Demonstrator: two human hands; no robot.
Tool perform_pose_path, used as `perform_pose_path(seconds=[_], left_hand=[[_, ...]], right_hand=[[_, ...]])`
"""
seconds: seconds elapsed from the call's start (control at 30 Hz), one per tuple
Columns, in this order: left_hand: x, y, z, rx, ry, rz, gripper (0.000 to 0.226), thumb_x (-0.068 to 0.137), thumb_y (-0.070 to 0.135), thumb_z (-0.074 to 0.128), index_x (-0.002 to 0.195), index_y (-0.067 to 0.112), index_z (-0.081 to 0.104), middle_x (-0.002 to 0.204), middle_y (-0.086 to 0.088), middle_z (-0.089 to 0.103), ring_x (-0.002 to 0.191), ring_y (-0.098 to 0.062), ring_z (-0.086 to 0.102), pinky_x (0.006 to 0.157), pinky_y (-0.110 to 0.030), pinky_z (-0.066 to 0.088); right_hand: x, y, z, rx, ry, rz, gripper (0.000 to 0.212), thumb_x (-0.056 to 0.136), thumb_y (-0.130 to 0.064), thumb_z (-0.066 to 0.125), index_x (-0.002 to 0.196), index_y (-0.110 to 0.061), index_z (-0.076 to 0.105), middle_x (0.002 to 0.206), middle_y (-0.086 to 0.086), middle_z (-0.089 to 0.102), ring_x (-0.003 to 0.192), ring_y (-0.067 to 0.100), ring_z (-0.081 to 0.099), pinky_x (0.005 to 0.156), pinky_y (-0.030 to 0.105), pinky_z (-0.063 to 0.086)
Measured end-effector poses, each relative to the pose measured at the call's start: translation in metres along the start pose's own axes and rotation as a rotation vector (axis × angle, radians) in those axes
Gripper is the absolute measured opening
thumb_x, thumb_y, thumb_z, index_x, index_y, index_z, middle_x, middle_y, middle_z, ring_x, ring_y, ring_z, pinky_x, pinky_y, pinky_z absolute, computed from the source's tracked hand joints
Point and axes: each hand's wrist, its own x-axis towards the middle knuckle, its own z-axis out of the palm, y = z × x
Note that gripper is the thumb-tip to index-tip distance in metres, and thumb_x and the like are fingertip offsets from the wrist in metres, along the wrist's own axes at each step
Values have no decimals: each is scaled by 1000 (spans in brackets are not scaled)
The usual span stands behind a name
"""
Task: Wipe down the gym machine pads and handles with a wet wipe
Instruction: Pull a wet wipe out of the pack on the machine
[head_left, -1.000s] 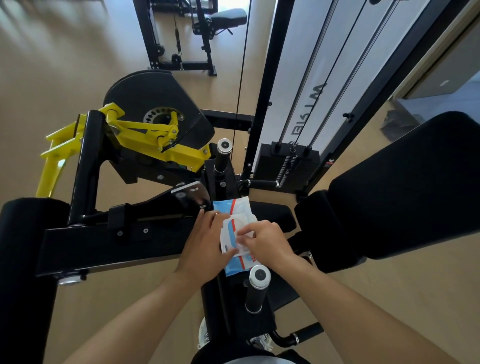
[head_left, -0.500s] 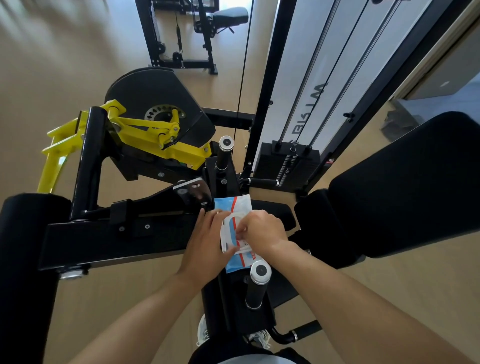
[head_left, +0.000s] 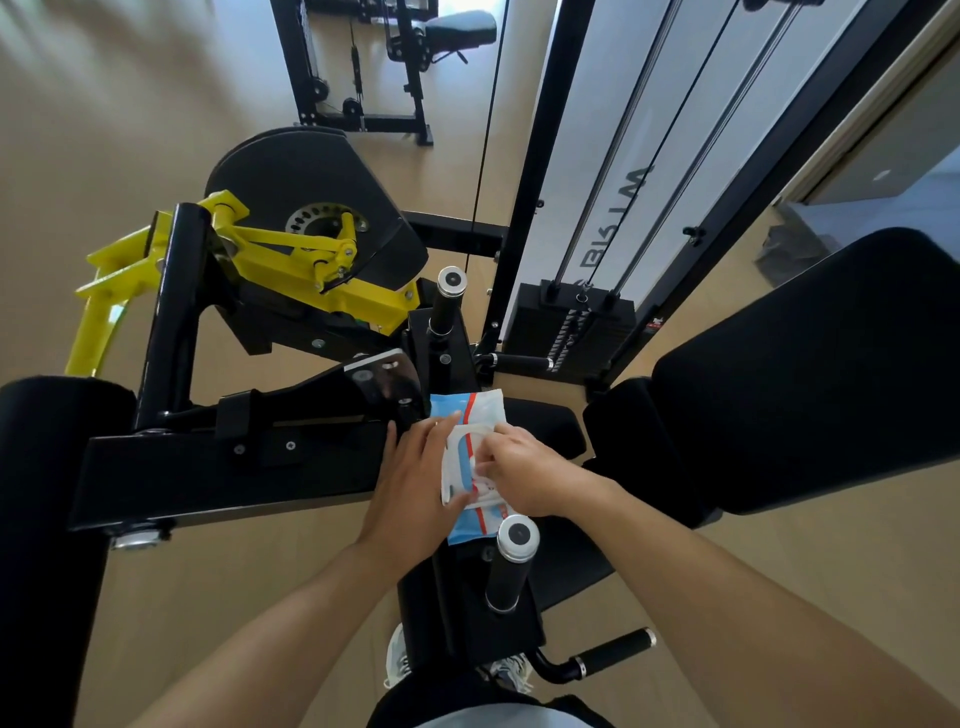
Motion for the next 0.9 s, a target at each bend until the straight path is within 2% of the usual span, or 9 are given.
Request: perform_pose_path(seconds=[0.17, 0.27, 0.37, 0.57, 0.63, 0.7, 0.73, 0.83, 0.9], left_hand=[[-1, 1, -3, -37, -20, 9, 93, 82, 41, 80, 156, 24, 24, 146, 5, 39, 140, -13, 34, 129, -43, 5], [-1, 2, -6, -80, -33, 7, 94, 83, 34, 80, 157, 24, 22, 146, 5, 38, 141, -13, 33, 128, -47, 7], [-2, 2, -7, -105, -47, 10, 96, 84, 33, 79, 157, 29, 17, 145, 7, 36, 142, -11, 31, 128, -47, 6], [1, 5, -6, -83, -69, -15, 100, 83, 32, 79, 157, 33, 13, 145, 8, 36, 142, -12, 31, 128, -49, 8], [1, 6, -6, -78, -79, -28, 103, 82, 33, 80, 157, 33, 9, 146, 8, 34, 141, -12, 30, 128, -49, 11], [1, 8, -6, -66, -93, -41, 108, 82, 34, 81, 158, 34, 3, 147, 8, 32, 142, -11, 27, 128, -45, 7], [1, 9, -6, -64, -98, -52, 111, 82, 33, 82, 158, 35, 1, 148, 8, 31, 141, -10, 27, 129, -43, 6], [1, 11, -6, -73, -90, -71, 112, 81, 32, 83, 158, 35, 1, 146, 9, 32, 139, -9, 30, 128, -41, 4], [1, 10, -7, -66, -88, -69, 111, 82, 32, 82, 159, 33, 2, 147, 8, 33, 140, -10, 30, 124, -33, -6]], right_hand=[[-3, 1, -3, 148, -39, 41, 12, 104, -18, 57, 107, -27, 50, 118, -5, 48, 114, 16, 48, 102, 36, 50], [-10, -3, -12, 389, -22, 86, 8, 107, -24, 51, 100, -27, 54, 112, -3, 56, 107, 18, 60, 95, 37, 57], [-14, -4, -18, 590, -28, 115, 8, 108, -25, 50, 105, -22, 57, 111, 1, 64, 103, 16, 68, 89, 34, 61], [-17, -11, -31, 781, 174, 18, 14, 108, -24, 49, 98, -20, 58, 95, 0, 64, 83, 7, 64, 70, 21, 53], [-17, -14, -34, 819, 241, -17, 14, 108, -24, 48, 98, -23, 57, 98, 6, 65, 89, 18, 66, 75, 30, 58], [-18, -16, -39, 838, 346, -50, 15, 109, -23, 46, 99, -25, 58, 104, 14, 66, 95, 32, 65, 86, 44, 56], [-19, -17, -44, 867, 401, -63, 16, 109, -22, 45, 100, -24, 58, 106, 15, 66, 96, 32, 64, 88, 45, 55], [-21, -18, -63, 973, 469, -124, 15, 110, -19, 43, 107, -15, 57, 109, 6, 71, 102, 21, 68, 89, 34, 59], [-20, -15, -71, 1033, 510, -134, 12, 110, -18, 43, 107, -17, 54, 103, 2, 74, 103, 21, 70, 90, 36, 59]])
